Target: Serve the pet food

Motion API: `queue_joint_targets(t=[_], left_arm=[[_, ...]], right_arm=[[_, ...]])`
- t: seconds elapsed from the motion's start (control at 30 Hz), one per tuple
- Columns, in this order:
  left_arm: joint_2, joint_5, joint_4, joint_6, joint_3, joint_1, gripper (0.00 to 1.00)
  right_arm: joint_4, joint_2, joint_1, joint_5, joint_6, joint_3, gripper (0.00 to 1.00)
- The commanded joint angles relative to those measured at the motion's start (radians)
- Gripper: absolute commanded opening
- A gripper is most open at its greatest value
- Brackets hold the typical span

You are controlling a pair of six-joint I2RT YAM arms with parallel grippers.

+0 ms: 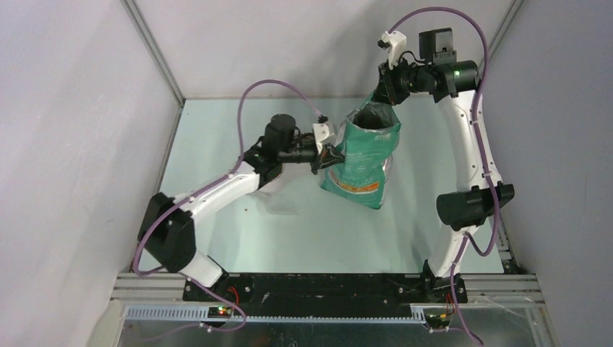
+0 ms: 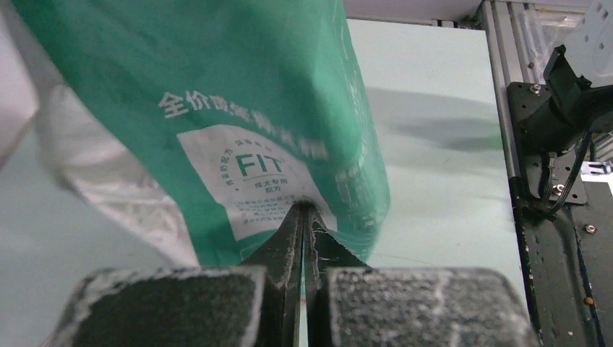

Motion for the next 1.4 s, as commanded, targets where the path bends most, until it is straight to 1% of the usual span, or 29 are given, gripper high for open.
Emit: queue_joint_targets(t=[0.0, 0.03, 0.07, 0.1, 0.13, 0.17, 0.2, 0.23, 0.27, 0.3, 0.33, 0.37, 0.4, 0.43, 0.5, 0.57, 0.63, 0.7, 0.73, 0.9, 1.1, 1.23, 1.3, 1.37], left_arm=[[0.072, 0.003, 0.110, -0.006, 0.062, -0.059, 0.00], [0.077, -0.015, 0.132, -0.037, 0.061, -0.062, 0.00], [0.087, -0.051, 0.167, -0.051, 0.058, -0.064, 0.00], [0.089, -0.067, 0.180, -0.072, 0.056, -0.065, 0.00], [0.087, -0.094, 0.190, -0.074, 0.053, -0.063, 0.00], [0.082, -0.103, 0.193, -0.072, 0.049, -0.062, 0.00], [0.078, -0.118, 0.195, -0.071, 0.041, -0.057, 0.00], [0.072, -0.122, 0.198, -0.071, 0.036, -0.055, 0.00], [0.070, -0.125, 0.198, -0.071, 0.030, -0.050, 0.00], [0.068, -0.127, 0.195, -0.072, 0.029, -0.048, 0.00], [0.068, -0.132, 0.195, -0.080, 0.028, -0.045, 0.00], [0.068, -0.133, 0.197, -0.084, 0.029, -0.043, 0.00], [0.068, -0.136, 0.198, -0.090, 0.029, -0.041, 0.00], [0.067, -0.137, 0.198, -0.091, 0.030, -0.041, 0.00], [0.065, -0.146, 0.197, -0.095, 0.030, -0.038, 0.00], [0.066, -0.150, 0.193, -0.101, 0.033, -0.038, 0.00], [0.069, -0.150, 0.185, -0.103, 0.038, -0.037, 0.00], [0.069, -0.151, 0.181, -0.105, 0.041, -0.035, 0.00], [0.067, -0.152, 0.179, -0.104, 0.042, -0.035, 0.00], [0.058, -0.153, 0.167, -0.106, 0.041, -0.034, 0.00], [0.047, -0.146, 0.142, -0.093, 0.048, -0.031, 0.00], [0.046, -0.132, 0.083, -0.085, 0.072, -0.021, 0.00], [0.048, -0.112, 0.043, -0.076, 0.100, -0.014, 0.00], [0.046, -0.096, -0.013, -0.066, 0.115, -0.002, 0.03]], right_arm=[[-0.002, -0.076, -0.011, -0.068, 0.036, 0.050, 0.22], [-0.031, -0.089, -0.020, -0.077, 0.036, 0.054, 0.27], [-0.042, -0.100, -0.028, -0.103, 0.043, 0.059, 0.36], [-0.061, -0.122, -0.057, -0.123, 0.049, 0.059, 0.41], [-0.070, -0.135, -0.076, -0.193, 0.064, 0.057, 0.49], [-0.085, -0.161, -0.128, -0.235, 0.070, 0.054, 0.52], [-0.092, -0.174, -0.158, -0.338, 0.069, 0.041, 0.58], [-0.110, -0.203, -0.219, -0.437, 0.061, 0.029, 0.60], [-0.125, -0.219, -0.247, -0.472, 0.014, 0.001, 0.66], [-0.171, -0.254, -0.287, -0.520, -0.022, -0.015, 0.68], [-0.201, -0.270, -0.309, -0.528, -0.124, -0.050, 0.71], [-0.271, -0.302, -0.313, -0.520, -0.185, -0.068, 0.73], [-0.303, -0.319, -0.313, -0.508, -0.293, -0.117, 0.74], [-0.335, -0.354, -0.312, -0.477, -0.340, -0.149, 0.75], [-0.320, -0.402, -0.304, -0.436, -0.439, -0.280, 0.74], [-0.291, -0.436, -0.282, -0.396, -0.489, -0.346, 0.72], [-0.279, -0.450, -0.241, -0.347, -0.523, -0.377, 0.70], [-0.242, -0.455, -0.174, -0.275, -0.507, -0.406, 0.69], [-0.195, -0.464, -0.161, -0.229, -0.495, -0.417, 0.69], [-0.018, -0.489, -0.119, -0.141, -0.418, -0.503, 0.68], [0.024, -0.452, -0.107, -0.129, -0.395, -0.493, 0.62], [0.051, -0.431, -0.087, -0.138, -0.395, -0.493, 0.58], [0.044, -0.414, -0.076, -0.151, -0.400, -0.481, 0.53], [0.025, -0.398, -0.070, -0.165, -0.410, -0.464, 0.32]])
